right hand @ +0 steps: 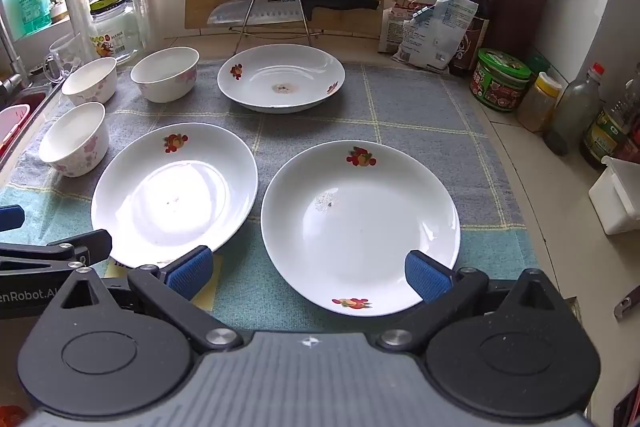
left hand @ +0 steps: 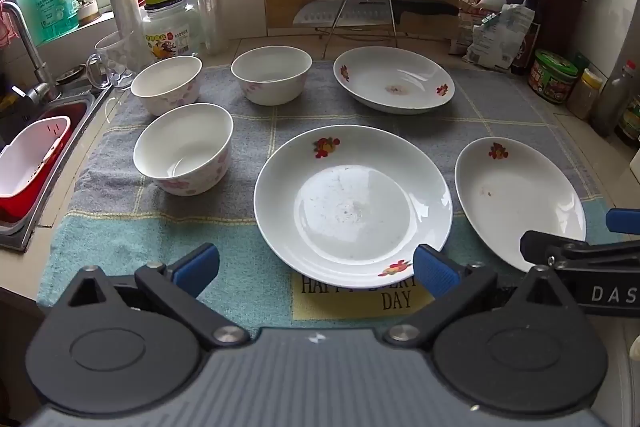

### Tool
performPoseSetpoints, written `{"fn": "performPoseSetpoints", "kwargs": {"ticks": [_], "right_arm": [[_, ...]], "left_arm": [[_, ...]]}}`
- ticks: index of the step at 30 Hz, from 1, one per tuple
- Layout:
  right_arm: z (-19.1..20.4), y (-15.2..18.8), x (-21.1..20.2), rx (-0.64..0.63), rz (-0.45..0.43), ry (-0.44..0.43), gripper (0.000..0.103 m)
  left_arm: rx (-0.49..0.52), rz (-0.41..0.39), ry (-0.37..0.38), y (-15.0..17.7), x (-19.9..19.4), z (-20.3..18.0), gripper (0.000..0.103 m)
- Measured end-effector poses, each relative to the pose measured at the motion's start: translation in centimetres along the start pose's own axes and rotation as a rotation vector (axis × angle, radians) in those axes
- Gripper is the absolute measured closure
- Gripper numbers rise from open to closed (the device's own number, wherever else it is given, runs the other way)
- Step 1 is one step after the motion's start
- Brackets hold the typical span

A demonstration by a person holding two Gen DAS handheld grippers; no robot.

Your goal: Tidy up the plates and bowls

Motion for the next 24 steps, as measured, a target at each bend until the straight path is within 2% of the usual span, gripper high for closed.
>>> {"fn": "performPoseSetpoints", "kwargs": {"ticks": [24], "right_arm": [[-0.55, 0.21, -0.60, 0.006, -0.013, -0.017, 0.000]], "left_arm": [[-0.005, 0.001, -0.006, -0.13, -0.72, -0.41, 0.001]]}}
Point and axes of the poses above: each gripper's, at about its wrist camera, not at the fingertips, and x roughly the way its jaws point, z to its left, y to its underside, the point moved 2 cm from there along x, roughly the way its jaws point, and after that the axes turned 4 degrees about z, right-handed, at the moved point
